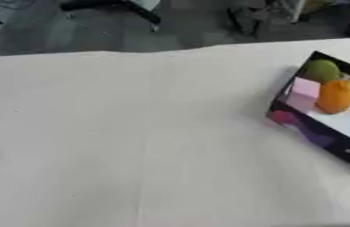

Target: Pick up the objects with one hand, pass them to the other hand, and then place them into the box on the other side of the table.

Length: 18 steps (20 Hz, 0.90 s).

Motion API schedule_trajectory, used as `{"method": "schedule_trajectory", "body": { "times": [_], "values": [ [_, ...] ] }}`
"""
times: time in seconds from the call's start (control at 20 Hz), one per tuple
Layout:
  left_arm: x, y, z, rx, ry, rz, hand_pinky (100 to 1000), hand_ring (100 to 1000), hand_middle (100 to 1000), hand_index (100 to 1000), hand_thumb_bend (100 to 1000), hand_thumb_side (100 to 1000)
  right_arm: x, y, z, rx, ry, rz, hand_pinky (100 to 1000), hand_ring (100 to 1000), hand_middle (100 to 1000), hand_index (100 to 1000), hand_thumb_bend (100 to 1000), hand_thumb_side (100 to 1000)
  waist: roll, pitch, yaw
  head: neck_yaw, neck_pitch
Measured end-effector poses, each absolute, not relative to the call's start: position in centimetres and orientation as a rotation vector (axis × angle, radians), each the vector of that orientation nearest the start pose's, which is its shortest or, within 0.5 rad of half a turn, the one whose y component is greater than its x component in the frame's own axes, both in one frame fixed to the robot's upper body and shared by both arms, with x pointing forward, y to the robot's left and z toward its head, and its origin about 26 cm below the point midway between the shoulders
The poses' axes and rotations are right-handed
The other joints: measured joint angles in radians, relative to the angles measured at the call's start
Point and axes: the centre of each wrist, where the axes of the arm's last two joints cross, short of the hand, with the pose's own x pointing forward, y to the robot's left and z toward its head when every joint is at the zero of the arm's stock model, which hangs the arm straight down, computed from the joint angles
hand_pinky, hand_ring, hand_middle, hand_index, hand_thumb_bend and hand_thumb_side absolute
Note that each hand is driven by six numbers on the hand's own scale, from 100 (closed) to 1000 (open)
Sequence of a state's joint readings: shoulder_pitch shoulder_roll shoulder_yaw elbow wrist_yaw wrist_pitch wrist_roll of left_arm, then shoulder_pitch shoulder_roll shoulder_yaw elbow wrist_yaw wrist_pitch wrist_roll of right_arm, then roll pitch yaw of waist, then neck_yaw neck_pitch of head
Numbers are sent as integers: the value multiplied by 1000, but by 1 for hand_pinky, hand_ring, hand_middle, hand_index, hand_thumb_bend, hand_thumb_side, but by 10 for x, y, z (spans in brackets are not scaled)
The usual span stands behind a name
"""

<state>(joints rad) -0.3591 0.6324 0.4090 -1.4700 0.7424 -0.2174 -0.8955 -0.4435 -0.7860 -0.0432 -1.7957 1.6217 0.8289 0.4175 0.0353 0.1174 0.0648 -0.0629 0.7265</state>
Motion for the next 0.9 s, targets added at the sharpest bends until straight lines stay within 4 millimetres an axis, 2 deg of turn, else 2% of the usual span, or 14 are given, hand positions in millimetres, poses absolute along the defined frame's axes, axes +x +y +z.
{"method": "schedule_trajectory", "body": {
  "times": [0.2,0.35,0.6,0.9],
  "values": [
    [316,472,200,-373,-2273,-630,718,569,612,756,100,564,302,-333,292,-2231,-837,457,795,790,773,910,471,393,-6,-30,-3,18,1],
    [310,476,198,-350,-2293,-604,719,574,615,761,100,567,291,-334,307,-2286,-840,452,796,789,778,899,457,402,-11,-44,-11,17,5],
    [294,487,198,-264,-2343,-512,719,583,623,765,100,570,278,-354,325,-2449,-791,476,800,789,787,878,435,400,-19,-74,-25,15,21],
    [262,510,207,-41,-2408,-326,721,598,638,769,100,581,258,-389,333,-2664,-583,535,797,787,788,862,410,391,-22,-107,-32,22,37]
  ]
}}
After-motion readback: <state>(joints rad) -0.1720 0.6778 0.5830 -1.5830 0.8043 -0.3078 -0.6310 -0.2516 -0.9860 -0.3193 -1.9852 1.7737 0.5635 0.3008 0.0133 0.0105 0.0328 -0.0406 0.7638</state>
